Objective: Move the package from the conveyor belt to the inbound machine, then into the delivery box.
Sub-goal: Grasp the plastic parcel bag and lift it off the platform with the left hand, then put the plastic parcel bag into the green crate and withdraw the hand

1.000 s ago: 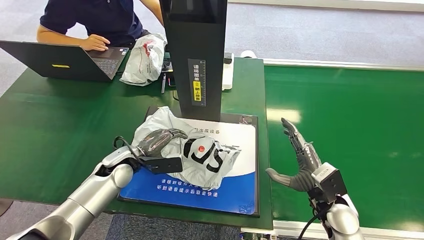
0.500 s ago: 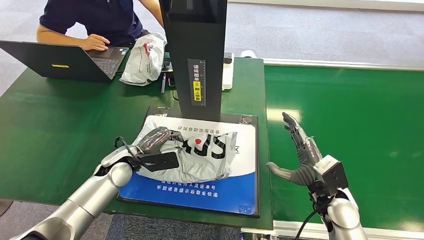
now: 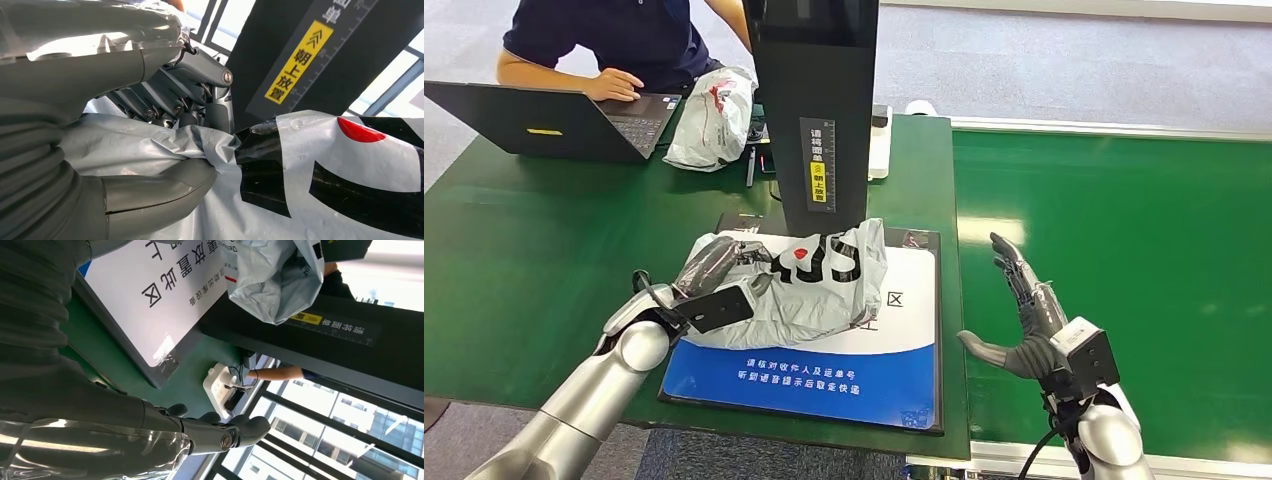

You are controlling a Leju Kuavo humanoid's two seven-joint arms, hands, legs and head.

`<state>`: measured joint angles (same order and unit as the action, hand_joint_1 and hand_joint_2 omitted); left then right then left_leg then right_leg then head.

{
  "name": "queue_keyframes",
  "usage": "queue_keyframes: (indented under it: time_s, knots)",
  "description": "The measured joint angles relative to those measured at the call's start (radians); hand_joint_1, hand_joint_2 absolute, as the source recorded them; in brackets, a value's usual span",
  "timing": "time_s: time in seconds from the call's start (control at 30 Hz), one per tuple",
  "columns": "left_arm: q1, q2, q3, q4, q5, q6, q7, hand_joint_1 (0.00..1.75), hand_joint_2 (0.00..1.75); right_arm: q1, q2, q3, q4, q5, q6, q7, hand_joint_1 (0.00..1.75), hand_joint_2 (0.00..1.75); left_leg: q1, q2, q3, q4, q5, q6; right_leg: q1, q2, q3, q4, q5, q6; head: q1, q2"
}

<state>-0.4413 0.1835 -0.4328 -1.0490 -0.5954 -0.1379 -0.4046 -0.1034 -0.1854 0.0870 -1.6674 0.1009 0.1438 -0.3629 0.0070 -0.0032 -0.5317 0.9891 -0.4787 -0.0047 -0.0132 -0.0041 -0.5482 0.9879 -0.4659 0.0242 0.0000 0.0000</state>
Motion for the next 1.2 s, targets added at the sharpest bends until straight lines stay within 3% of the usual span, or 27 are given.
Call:
queue_keyframes:
  time_s: [0.47,0.63,0.87,1.2]
  knots:
    - [0.041,-0.003,0.059,-0.068,0.026,0.047,0.003,1.75,1.75,0.021,0.001,0.0,-0.017,0.015,-0.003,0.001,0.0,1.75,0.0,0.0,0.0,0.0,0.0,0.0,0.0,0.0,0.0,0.0,0.0,0.0,0.0,0.0]
    - [0.09,-0.01,0.141,-0.149,0.039,0.11,0.028,1.75,1.75,0.05,0.005,0.0,-0.035,0.031,-0.003,-0.003,0.0,1.75,0.0,0.0,0.0,0.0,0.0,0.0,0.0,0.0,-0.001,0.0,0.0,0.0,0.0,0.0]
    - [0.117,-0.043,0.29,-0.184,0.059,0.314,0.163,1.75,1.75,0.088,0.019,0.0,-0.054,0.054,-0.02,-0.013,0.0,1.75,0.0,0.001,0.0,0.0,0.0,0.0,0.0,0.001,-0.001,0.0,0.0,0.0,0.0,0.0]
    - [0.083,-0.054,0.464,-0.077,0.128,0.427,0.158,1.75,1.75,0.098,0.027,0.0,-0.06,0.057,-0.046,-0.01,0.0,1.75,0.0,0.001,0.0,0.0,0.0,0.0,0.0,0.001,-0.001,0.0,0.0,0.0,0.0,0.0]
